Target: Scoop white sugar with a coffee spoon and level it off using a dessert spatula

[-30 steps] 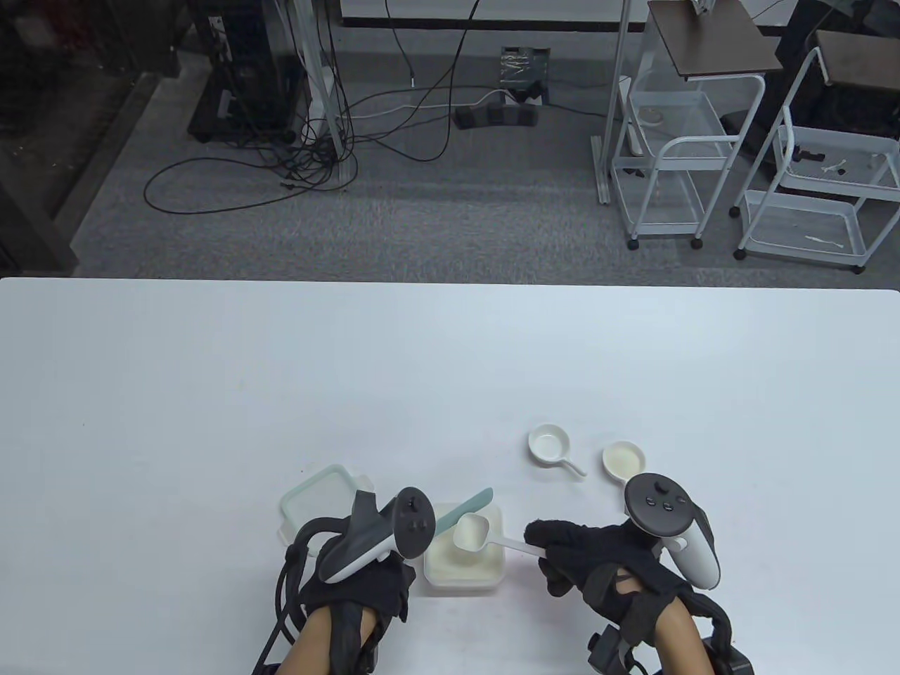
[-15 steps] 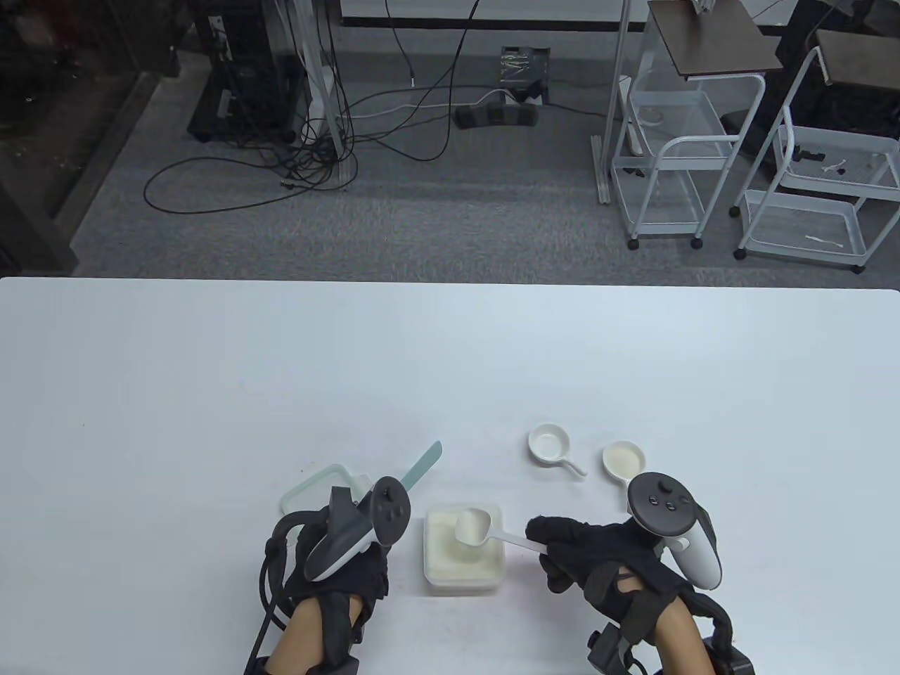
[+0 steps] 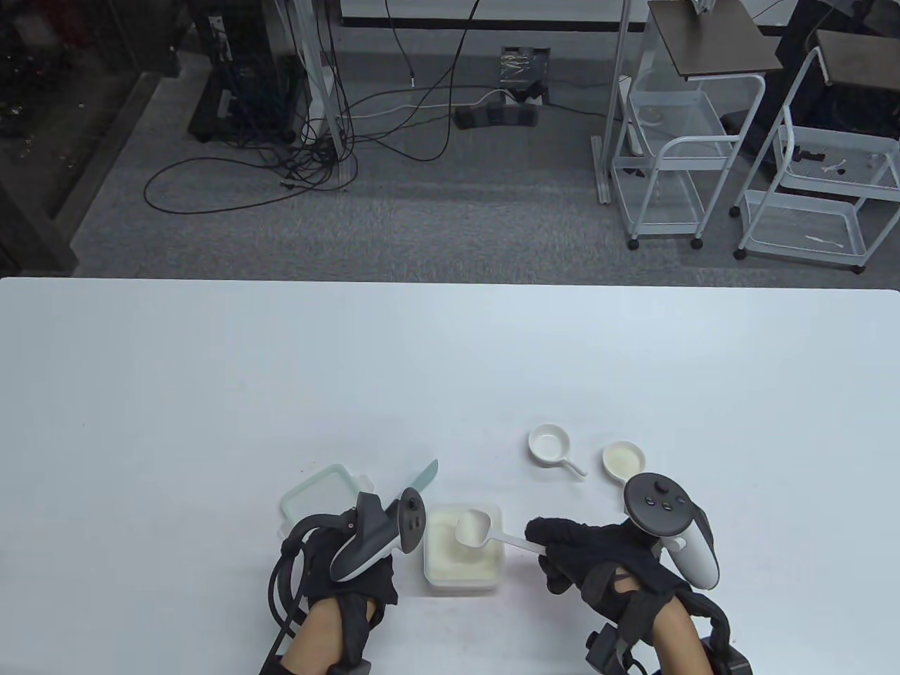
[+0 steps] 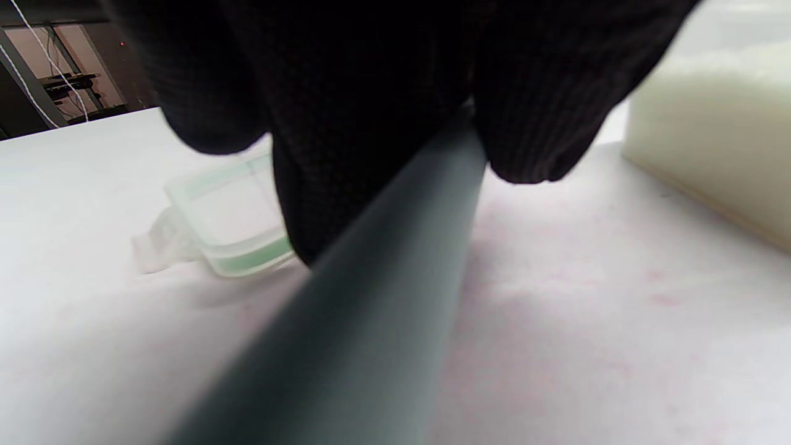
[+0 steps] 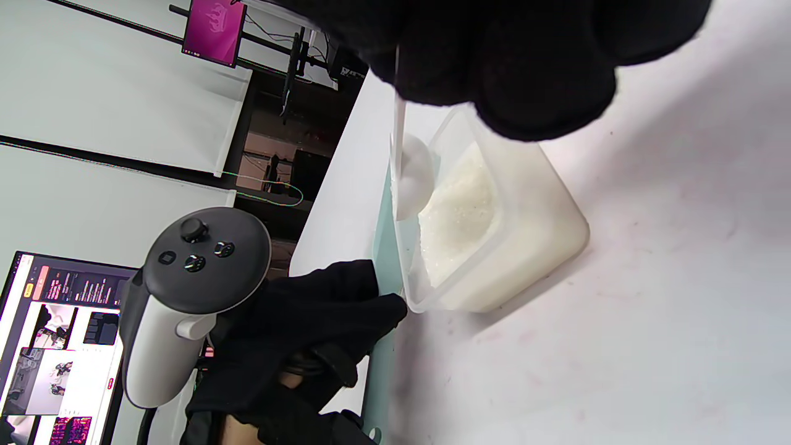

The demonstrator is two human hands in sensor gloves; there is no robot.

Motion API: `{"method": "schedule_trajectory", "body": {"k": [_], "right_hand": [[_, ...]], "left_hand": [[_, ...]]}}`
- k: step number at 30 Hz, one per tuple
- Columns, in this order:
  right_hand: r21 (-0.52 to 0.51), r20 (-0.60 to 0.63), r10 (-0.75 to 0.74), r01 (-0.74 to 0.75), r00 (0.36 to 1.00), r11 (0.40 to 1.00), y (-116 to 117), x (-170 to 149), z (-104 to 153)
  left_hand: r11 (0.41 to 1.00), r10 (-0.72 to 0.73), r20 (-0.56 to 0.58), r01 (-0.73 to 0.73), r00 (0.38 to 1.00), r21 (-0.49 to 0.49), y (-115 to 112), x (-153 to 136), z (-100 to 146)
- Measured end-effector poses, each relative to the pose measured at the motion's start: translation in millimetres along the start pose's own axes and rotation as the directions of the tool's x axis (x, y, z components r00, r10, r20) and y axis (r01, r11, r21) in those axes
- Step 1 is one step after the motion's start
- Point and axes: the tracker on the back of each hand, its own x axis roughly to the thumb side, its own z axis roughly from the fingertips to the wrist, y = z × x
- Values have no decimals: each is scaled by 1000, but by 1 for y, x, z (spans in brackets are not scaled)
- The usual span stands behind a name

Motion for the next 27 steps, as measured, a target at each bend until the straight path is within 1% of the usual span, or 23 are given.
{"method": "schedule_trajectory", "body": {"k": [10, 17, 21, 24, 27], "right_hand": [[17, -11, 3, -3, 1000, 1000, 2, 0, 0], [17, -11, 2, -2, 1000, 1000, 2, 0, -1], [14, -9, -1, 1, 1000, 1000, 2, 0, -1], [13, -7, -3, 3, 1000, 1000, 2, 0, -1], [15, -5, -4, 4, 1000, 1000, 2, 0, -1]], "left_hand": [[998, -39, -18, 39, 999, -39, -9, 3, -4], [996, -80, -27, 79, 996, -41, -10, 9, -1], [1000, -7, -18, 7, 1000, -5, 0, 2, 4], [993, 95, 1, -95, 995, 70, 12, -5, 11], [978, 163, 14, -164, 987, 127, 21, -10, 16]]}}
